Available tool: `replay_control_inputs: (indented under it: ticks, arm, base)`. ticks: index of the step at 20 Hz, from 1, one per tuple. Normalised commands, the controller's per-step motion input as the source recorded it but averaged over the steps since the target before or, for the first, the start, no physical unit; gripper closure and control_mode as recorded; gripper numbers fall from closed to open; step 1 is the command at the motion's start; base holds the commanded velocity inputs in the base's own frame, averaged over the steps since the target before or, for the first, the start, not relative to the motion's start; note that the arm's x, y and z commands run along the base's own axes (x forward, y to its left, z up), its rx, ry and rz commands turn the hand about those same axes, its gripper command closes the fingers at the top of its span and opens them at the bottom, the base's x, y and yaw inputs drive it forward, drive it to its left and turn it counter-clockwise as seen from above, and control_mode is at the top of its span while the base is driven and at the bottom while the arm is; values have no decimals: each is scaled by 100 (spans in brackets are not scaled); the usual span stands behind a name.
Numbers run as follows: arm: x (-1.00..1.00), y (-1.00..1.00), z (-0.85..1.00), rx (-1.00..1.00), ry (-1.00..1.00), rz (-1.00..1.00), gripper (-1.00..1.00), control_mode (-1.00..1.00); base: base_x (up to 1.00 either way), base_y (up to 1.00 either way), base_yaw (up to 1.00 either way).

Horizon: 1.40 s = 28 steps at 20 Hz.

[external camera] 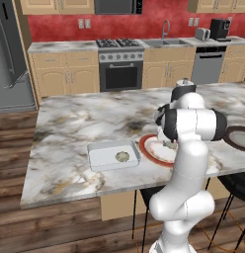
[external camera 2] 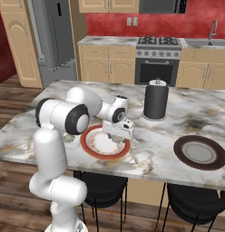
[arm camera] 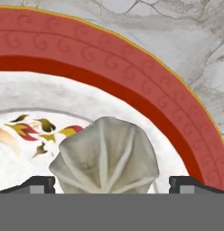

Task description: Place two dumplings into each of the tupperware containers and then place the containers in the fridge.

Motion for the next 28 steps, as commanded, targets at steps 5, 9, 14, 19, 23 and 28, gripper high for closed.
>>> replay_control_inputs:
  ticks: [5,9,14,19,23,28]
  arm:
    - [0,0,-10,0,2,0,-100,-100]
    - [0,0,0,0,3,0,100,-100]
    - [0,0,0,0,2,0,100,-100]
    - [-23,0,5,-1,-3,0,100,-100]
    - [-54,11,28,-3,-8,0,100,-100]
    - [-46,38,65,-1,-1,-1,100,-100]
  base:
    - [0,0,0]
    - [0,0,0]
    - [0,0,0]
    - [0,0,0]
    - [0,0,0]
    - [0,0,0]
